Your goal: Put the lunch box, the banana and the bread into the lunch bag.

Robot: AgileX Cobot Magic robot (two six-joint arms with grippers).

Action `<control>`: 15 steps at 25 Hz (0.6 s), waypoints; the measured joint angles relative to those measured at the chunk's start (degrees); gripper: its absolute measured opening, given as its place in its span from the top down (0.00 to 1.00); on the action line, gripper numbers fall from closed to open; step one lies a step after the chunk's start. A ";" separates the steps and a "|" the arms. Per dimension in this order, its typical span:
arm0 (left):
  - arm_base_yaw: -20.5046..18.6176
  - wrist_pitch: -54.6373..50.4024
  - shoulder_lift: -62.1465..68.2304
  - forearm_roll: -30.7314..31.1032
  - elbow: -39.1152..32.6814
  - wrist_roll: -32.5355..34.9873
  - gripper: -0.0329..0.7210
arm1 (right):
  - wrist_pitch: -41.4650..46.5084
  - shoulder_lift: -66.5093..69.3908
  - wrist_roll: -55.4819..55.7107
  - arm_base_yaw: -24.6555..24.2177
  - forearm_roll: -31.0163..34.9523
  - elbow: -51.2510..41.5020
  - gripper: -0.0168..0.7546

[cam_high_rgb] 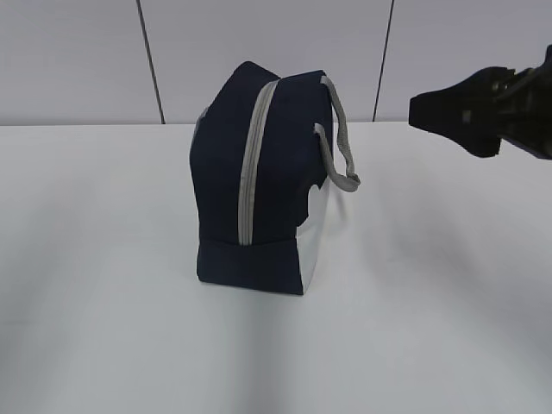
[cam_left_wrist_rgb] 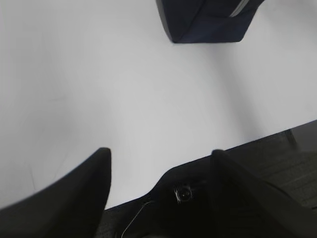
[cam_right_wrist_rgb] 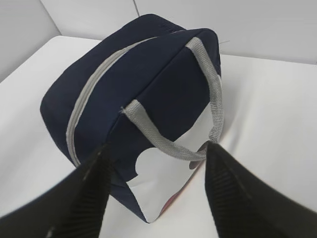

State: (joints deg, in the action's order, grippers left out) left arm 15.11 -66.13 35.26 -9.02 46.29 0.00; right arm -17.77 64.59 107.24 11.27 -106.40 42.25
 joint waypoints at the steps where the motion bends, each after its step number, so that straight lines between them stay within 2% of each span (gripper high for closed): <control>1: 0.00 -0.05 -2.86 0.42 -1.69 -0.82 0.38 | 0.11 -0.81 0.00 0.25 0.00 -0.50 0.40; 6: 0.00 -0.83 -13.59 1.01 -8.11 -2.07 0.38 | 1.65 -3.76 -0.88 0.51 0.19 -2.86 0.40; 15: 0.00 -4.74 -23.39 5.92 -13.72 -4.37 0.38 | 12.81 -4.30 -7.89 0.51 0.94 -6.75 0.40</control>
State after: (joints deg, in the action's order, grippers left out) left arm 15.11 -70.87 11.87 -3.09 32.57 -4.37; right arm -4.96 60.29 99.35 11.78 -105.46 35.50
